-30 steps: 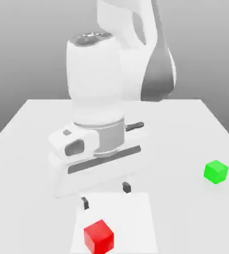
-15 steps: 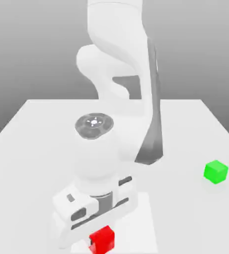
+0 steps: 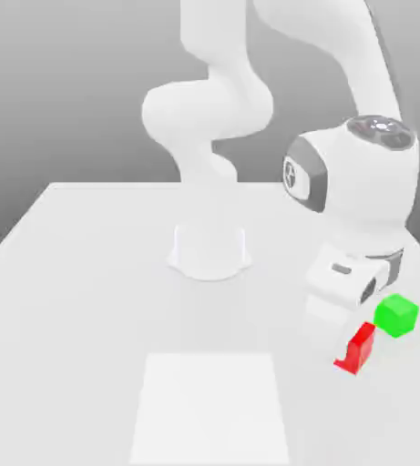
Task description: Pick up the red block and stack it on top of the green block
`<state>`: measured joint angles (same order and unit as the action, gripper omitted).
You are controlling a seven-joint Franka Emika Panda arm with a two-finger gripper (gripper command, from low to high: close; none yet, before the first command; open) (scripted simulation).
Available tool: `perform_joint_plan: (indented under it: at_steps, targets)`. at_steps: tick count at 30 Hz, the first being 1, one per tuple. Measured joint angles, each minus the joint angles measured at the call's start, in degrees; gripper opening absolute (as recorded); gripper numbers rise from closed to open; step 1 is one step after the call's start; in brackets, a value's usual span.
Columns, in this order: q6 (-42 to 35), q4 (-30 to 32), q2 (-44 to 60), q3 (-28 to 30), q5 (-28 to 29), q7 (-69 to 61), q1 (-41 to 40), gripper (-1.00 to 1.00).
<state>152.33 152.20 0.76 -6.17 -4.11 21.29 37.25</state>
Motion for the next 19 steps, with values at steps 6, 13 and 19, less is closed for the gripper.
perform_joint_plan:
  at_steps: [6,13,19]
  targets:
    - [3.08,4.74,-2.26,-3.15,3.31,10.3,10.8,-1.0]
    - [11.64,4.55,6.58,-1.96,7.96,13.99,10.98,1.0]
    - [10.09,4.63,4.9,-2.25,6.97,13.27,10.91,1.0]
